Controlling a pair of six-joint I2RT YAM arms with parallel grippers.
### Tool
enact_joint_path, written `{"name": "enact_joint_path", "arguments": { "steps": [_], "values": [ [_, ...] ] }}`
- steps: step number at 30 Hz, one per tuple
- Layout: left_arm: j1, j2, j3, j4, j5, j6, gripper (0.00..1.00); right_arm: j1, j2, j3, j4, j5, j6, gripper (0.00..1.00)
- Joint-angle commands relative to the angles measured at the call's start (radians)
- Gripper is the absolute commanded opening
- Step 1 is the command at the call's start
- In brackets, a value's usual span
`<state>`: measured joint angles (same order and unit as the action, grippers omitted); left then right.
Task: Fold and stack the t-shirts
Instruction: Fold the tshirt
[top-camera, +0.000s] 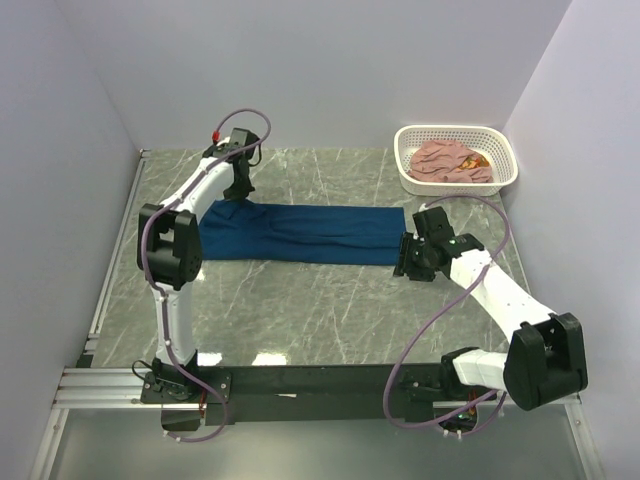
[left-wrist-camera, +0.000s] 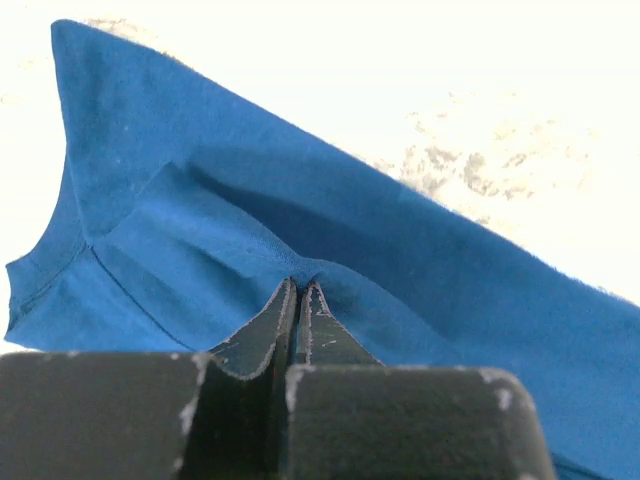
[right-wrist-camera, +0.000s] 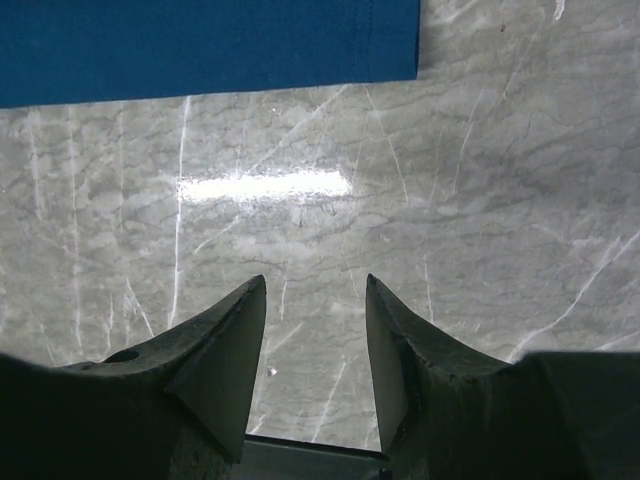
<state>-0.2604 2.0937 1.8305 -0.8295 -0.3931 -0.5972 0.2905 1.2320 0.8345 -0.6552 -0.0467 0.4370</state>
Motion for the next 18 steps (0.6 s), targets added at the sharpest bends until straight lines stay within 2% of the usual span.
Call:
{"name": "enact_joint_path", "arguments": {
  "steps": [1, 7, 10, 11, 14, 18],
  "values": [
    [0.016, 0.02, 0.058, 0.041, -0.001, 0.014, 0.03, 0.007, 0.01, 0.054, 0.032, -0.002, -0.009, 0.52],
    [0.038, 0.037, 0.05, 0.066, 0.017, -0.001, 0.19, 0.004, 0.029, 0.066, 0.057, 0.007, 0.008, 0.52],
    [0.055, 0.011, 0.032, 0.069, 0.028, -0.018, 0.35, -0.007, 0.047, 0.084, 0.068, 0.015, 0.019, 0.53],
    [0.059, -0.023, 0.018, 0.075, 0.033, -0.021, 0.49, -0.013, 0.06, 0.089, 0.083, 0.008, 0.023, 0.53],
    [0.087, -0.125, -0.072, 0.095, 0.048, -0.047, 0.74, -0.065, 0.083, 0.084, 0.12, -0.018, 0.052, 0.54],
    [0.165, -0.291, -0.262, 0.131, 0.118, -0.095, 0.9, -0.151, 0.1, 0.046, 0.186, -0.106, 0.109, 0.58]
  ]
}}
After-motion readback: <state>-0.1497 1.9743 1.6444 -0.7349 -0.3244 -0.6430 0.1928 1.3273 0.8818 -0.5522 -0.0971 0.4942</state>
